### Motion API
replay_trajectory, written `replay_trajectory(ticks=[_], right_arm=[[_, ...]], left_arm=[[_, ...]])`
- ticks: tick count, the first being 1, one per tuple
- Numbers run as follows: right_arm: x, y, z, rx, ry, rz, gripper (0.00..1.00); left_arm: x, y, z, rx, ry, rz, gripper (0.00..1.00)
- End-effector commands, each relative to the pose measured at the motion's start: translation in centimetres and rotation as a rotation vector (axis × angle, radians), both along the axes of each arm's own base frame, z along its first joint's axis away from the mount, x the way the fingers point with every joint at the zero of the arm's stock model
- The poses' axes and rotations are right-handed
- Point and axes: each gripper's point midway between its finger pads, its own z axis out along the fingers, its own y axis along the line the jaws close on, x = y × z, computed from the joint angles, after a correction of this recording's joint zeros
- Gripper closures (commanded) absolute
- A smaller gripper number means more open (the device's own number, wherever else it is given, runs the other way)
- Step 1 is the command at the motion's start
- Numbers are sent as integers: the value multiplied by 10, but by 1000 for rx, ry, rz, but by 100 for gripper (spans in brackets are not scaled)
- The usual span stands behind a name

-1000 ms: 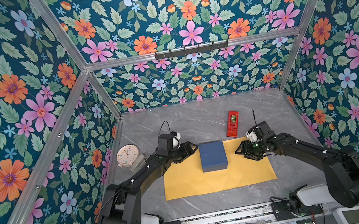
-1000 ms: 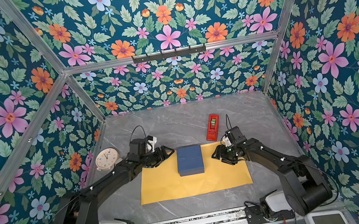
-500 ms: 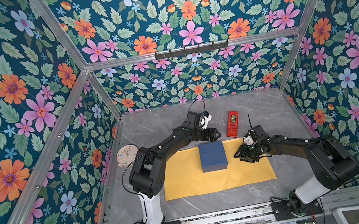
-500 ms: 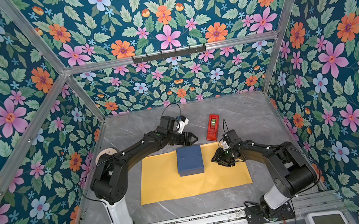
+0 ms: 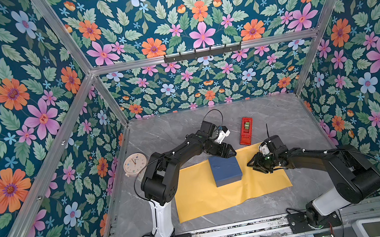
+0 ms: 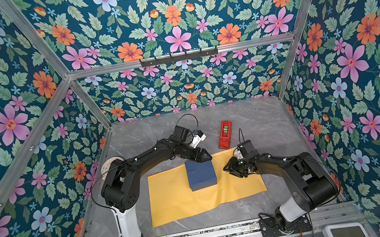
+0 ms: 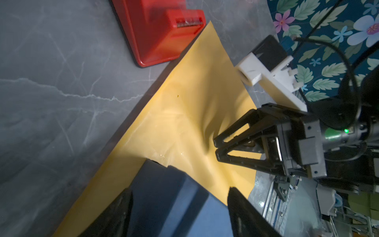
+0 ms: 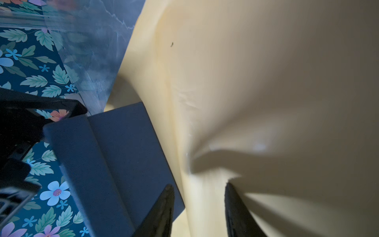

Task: Wrap a gift box in wrapping paper
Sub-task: Rotate the wrapping paper at the center of the table.

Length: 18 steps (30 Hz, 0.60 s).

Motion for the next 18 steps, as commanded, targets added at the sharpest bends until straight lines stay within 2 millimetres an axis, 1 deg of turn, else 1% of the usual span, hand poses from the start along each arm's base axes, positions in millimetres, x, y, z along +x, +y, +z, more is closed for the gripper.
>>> replay_trajectory(ticks=[1, 5, 7, 9, 12, 13, 15, 17, 18], right_arm=[[-15, -17, -21, -92, 93, -60, 57], [-17, -17, -22, -93, 99, -65, 58], [-16, -17, -17, -99, 86, -53, 56], [-11, -16, -5, -110, 48, -26, 54], [-6, -13, 21, -121, -36, 20, 49], [-8, -12, 27, -134, -48, 40, 48], [-20, -4, 34, -153, -44, 92, 48], [-38, 10, 34, -142, -17, 149, 50], [-48, 18, 33, -132, 1, 176, 51]], left_arm=[[-10, 3, 0, 4, 13, -47, 25], [-7, 0, 5, -4, 1, -57, 26], [-4, -2, 11, -18, -13, -61, 26], [6, 2, 14, 11, -47, -38, 25], [31, 16, 24, 15, -69, 61, 23], [36, 20, 29, -5, -67, 93, 24], [39, 26, 35, -25, -75, 126, 24], [36, 25, 36, -35, -71, 136, 24], [31, 21, 36, -41, -51, 127, 24]])
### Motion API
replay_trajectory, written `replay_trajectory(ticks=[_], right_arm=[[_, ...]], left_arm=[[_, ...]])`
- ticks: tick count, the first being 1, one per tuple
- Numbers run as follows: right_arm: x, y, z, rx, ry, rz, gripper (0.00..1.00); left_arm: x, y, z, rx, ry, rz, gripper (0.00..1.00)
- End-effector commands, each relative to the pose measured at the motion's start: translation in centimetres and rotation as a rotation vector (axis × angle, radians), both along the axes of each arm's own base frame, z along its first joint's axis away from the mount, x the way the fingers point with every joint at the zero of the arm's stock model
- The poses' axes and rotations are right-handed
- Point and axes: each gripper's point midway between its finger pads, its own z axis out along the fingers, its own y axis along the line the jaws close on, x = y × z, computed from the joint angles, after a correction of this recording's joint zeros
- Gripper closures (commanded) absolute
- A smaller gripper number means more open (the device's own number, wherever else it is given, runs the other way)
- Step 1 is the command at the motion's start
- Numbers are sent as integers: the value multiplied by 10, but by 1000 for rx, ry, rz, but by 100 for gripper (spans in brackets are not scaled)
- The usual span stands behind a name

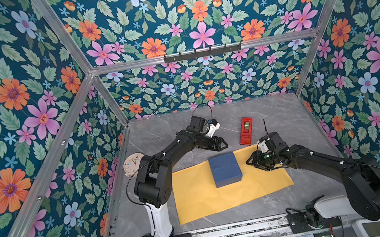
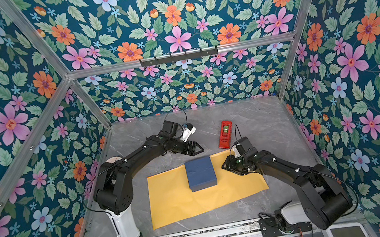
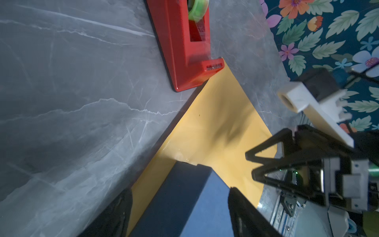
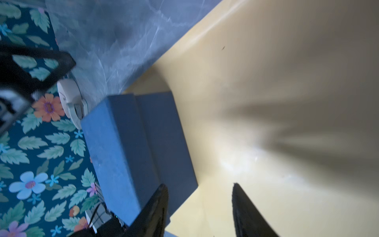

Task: Wrap a gift box in wrapping paper
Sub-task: Rotate the wrapping paper at the center of the table, then move the gift box onto the wrapping paper.

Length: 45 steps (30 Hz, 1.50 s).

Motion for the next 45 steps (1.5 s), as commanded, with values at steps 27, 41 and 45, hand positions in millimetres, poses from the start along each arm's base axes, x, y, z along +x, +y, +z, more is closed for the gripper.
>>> replay_trajectory(ticks=[27, 41, 45], right_arm=[[-75, -15, -72, -56, 234, -221, 73], [-69, -12, -52, -69, 165, -152, 69], [-60, -10, -31, -86, 90, -107, 65]], left_arm=[[-56, -16, -24, -14, 164, -247, 33], [-19, 15, 11, -61, 97, 38, 29], [-3, 43, 17, -151, 110, 190, 27]])
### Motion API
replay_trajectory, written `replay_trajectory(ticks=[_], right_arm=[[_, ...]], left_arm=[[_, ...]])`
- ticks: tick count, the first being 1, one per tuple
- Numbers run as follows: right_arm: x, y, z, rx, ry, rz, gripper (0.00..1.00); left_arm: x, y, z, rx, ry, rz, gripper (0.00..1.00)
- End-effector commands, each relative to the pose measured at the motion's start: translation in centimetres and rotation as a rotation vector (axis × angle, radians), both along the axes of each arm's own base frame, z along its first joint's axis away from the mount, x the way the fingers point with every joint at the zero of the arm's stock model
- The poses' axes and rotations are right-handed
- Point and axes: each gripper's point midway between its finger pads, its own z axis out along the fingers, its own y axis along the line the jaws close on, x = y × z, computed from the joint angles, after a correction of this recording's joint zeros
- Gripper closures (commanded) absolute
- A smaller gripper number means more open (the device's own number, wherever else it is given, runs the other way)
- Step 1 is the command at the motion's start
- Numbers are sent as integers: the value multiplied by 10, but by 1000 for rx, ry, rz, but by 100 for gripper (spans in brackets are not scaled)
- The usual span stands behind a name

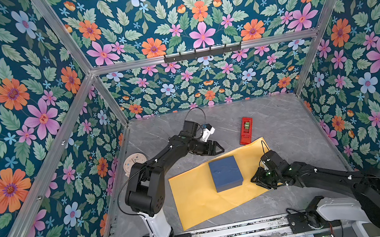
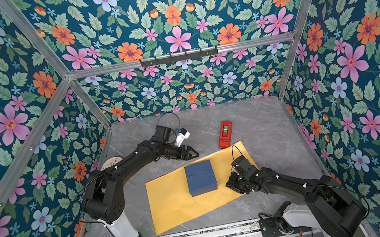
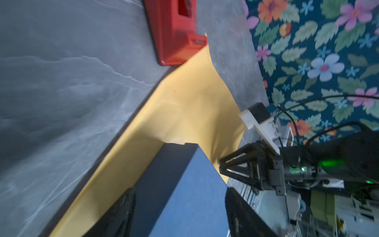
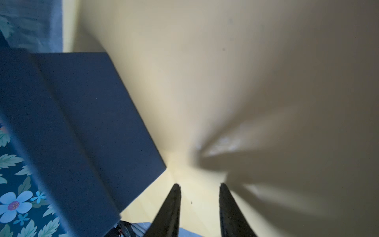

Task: Wrap a gift box in wrapping paper
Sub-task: Move the gift box onto the wrapping paper.

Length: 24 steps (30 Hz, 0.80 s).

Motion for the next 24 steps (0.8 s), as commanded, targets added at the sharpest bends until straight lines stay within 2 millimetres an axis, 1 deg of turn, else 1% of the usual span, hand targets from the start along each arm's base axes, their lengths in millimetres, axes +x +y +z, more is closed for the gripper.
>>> replay_trajectory(ticks=[1, 3, 5, 7, 11, 14, 18, 22, 24], right_arm=[[1, -8, 5, -71, -37, 44, 65], [2, -8, 5, -76, -38, 46, 65], [1, -7, 1, -73, -28, 45, 65], [-1, -8, -4, -75, -9, 39, 65], [-4, -10, -11, -73, 10, 20, 66], [-6, -13, -16, -80, 24, 1, 68], [-10, -14, -24, -75, 54, -16, 68], [-12, -15, -27, -76, 63, -25, 69], [-12, -16, -26, -79, 62, -23, 69]], left_arm=[[16, 6, 2, -44, 7, 116, 26], [7, 1, -7, -39, 49, 79, 26], [-5, -7, -13, -39, 72, 38, 26], [-15, -11, -17, -39, 87, 10, 26], [-26, -4, -26, -19, 112, 18, 27], [-33, 0, -28, -19, 124, 25, 28], [-42, -1, -30, -45, 153, 25, 31], [-46, 0, -27, -53, 151, 21, 31], [-43, 2, -28, -34, 142, 32, 29]])
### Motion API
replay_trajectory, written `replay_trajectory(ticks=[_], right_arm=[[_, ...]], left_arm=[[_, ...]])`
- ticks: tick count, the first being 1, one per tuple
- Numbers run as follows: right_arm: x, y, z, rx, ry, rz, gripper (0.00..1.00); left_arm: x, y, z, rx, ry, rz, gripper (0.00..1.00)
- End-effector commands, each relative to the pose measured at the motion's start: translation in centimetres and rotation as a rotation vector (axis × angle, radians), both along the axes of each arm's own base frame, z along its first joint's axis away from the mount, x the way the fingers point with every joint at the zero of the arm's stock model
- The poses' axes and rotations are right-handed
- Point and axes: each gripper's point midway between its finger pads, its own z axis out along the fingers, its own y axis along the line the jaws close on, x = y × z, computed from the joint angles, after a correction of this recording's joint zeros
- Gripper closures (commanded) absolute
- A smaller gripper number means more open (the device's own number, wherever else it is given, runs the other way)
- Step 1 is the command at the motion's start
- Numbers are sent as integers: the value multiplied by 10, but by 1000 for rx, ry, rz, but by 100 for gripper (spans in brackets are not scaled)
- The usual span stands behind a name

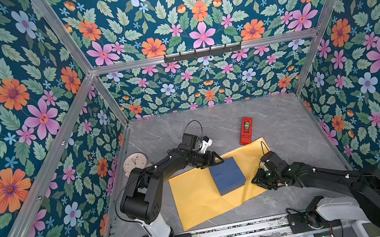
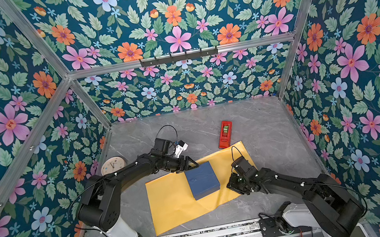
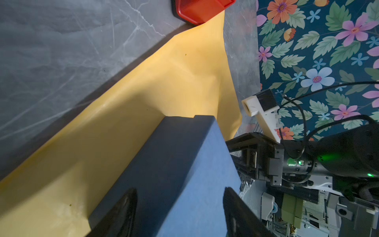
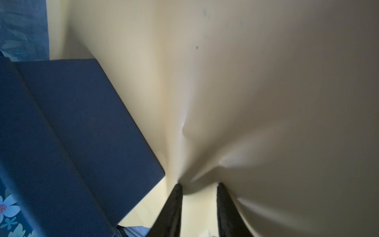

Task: Wrap a gift box in wrapping paper
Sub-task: Move the gift box onto the wrapping paper, then rotate the gift box with the wrapping paper.

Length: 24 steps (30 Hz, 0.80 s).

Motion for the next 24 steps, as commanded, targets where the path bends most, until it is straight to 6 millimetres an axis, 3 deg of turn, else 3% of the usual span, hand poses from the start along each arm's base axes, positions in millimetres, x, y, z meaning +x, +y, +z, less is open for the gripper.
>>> replay_trajectory(ticks=[1, 6, 9, 14, 19, 24], right_arm=[[-7, -10, -8, -54, 35, -15, 69], [-2, -14, 7, -88, -5, 11, 67], [2, -19, 23, -131, -55, 48, 62], [13, 3, 58, -61, -173, 184, 48], [23, 41, 90, 112, -258, 303, 31], [28, 62, 86, 171, -188, 342, 28]], left_arm=[[6, 1, 5, 21, -32, 7, 28], [35, 21, 5, 170, -124, 124, 23], [38, 38, 8, 227, -152, 221, 22], [-1, 49, 14, 123, -81, 322, 21], [-40, 35, 26, -22, 8, 322, 19], [-59, 22, 23, -91, 79, 325, 19]])
